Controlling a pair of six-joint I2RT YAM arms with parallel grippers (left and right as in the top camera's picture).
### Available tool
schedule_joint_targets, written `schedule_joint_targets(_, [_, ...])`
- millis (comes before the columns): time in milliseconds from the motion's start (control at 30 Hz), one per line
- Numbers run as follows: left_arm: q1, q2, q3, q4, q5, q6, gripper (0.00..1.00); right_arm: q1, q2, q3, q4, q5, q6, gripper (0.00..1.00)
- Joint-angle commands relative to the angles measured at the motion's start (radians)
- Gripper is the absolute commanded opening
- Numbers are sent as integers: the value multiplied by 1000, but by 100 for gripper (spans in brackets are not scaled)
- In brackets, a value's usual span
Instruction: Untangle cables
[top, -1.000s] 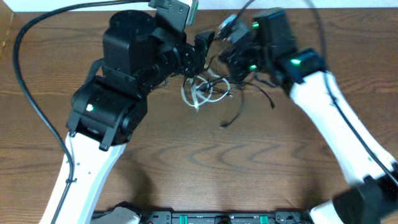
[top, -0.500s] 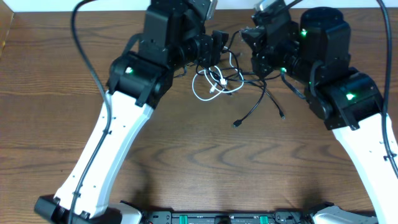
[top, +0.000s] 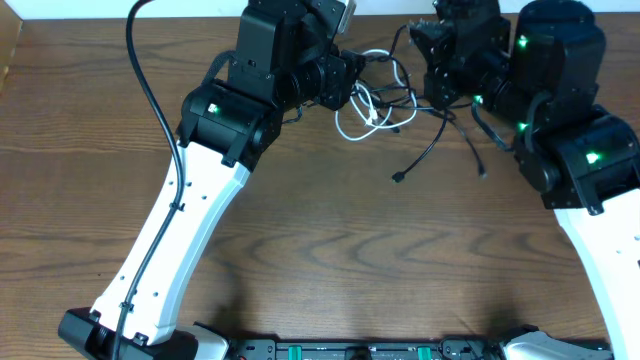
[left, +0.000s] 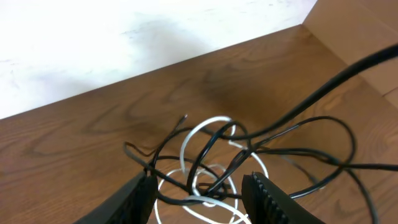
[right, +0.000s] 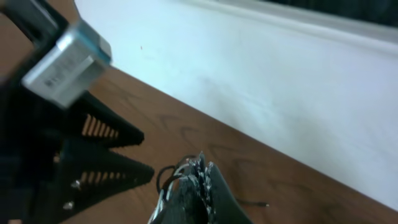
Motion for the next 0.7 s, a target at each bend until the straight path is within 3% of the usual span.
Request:
schedule_joint_targets(0, [4,-5,19,-18,16,22,49,-6,-19,54,7,4,19,1])
schedule_joint_targets(133, [5,13,16,-23,16,77,49,-6,-19,83,6,4,19,1])
schedule_joint_targets(533, [4,87,16,-18,16,77,43,-6,-19,108,13,5,23,1])
schedule_joint_targets(600, [4,87,16,-14,16,77,39,-6,-19,108,14,5,24,1])
schedule_joint_targets(667, [4,87,16,-8,15,77,26,-6,-19,108,13,5,26,1])
